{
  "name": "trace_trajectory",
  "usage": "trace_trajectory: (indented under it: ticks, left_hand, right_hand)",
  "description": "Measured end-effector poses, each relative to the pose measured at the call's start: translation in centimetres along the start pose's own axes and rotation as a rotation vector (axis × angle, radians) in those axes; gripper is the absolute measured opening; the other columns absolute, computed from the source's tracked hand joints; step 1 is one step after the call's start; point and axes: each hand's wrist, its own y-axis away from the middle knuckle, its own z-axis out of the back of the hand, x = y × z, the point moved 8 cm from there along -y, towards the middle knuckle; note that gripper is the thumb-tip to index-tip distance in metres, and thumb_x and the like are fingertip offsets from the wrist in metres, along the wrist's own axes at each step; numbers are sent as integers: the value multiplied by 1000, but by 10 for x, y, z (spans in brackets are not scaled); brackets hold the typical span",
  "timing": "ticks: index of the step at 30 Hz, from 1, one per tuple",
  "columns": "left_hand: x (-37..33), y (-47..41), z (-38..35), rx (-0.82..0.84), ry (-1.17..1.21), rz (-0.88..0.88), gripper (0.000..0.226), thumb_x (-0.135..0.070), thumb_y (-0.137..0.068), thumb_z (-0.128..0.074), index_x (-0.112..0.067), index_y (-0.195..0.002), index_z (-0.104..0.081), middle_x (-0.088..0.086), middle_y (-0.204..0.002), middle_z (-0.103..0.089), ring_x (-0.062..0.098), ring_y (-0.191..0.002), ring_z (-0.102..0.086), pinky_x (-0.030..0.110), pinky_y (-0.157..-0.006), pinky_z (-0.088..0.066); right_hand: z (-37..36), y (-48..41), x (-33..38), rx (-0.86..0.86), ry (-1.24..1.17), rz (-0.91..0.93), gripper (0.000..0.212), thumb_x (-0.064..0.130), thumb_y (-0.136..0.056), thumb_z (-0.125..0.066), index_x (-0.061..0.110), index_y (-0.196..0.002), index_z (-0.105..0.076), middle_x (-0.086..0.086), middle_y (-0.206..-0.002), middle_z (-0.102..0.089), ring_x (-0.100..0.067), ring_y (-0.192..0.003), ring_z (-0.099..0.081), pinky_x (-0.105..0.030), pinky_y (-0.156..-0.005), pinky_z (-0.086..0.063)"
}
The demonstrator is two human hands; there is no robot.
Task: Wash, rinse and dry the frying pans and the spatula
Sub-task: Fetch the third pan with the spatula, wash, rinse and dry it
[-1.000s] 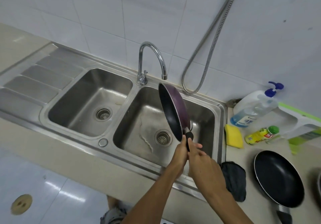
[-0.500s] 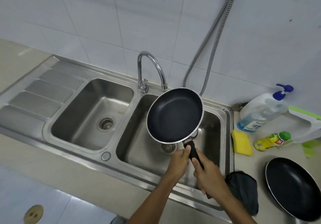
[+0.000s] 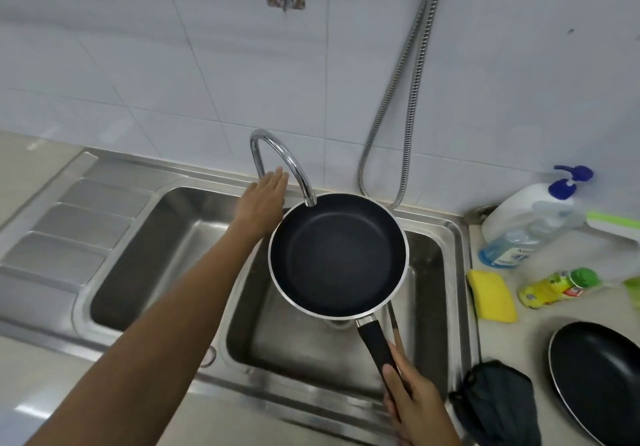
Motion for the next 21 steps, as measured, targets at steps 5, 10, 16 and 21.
trace_trajectory:
  ticks: [5, 10, 16, 21]
  left_hand:
    - [9, 6, -36, -21, -79, 13, 59, -32, -105, -42, -7, -156, -26, 8, -167, -22, 24, -154, -22, 42, -117, -31]
    - [21, 62, -59, -22, 93, 72, 61, -22, -95, -41, -7, -154, -33, 11, -160, -36, 28, -146, -39, 47, -109, -40]
    - [40, 121, -98, 17, 201, 340, 68, -8, -89, -54, -20, -153, -33, 3, -156, -44, 27, -145, -40, 55, -109, -35]
    - [-32, 216, -103, -28, 735, 615, 19, -33, -98, -57, -19, -106, -65, -1, -94, -77, 28, -89, -72, 44, -89, -55]
  right_hand:
    - [6, -5, -2, 3, 13, 14, 50, 31, -100, -60, 76, -121, -51, 14, -72, -67, -11, -56, -55, -22, -55, -44]
    - [9, -7, -7, 3, 42, 13, 49, 31, -100, -60, 72, -125, -51, 17, -78, -63, -12, -52, -54, -23, -55, -44]
    - [12, -7, -7, 39, 38, -21, 44, 31, -103, -57, 62, -133, -51, -7, -62, -60, -10, -46, -46, -23, -47, -40]
    - [5, -18, -1, 59, 9, -6, 45, 37, -102, -55, 69, -132, -47, 0, -63, -56, -22, -42, -42, -25, -38, -38]
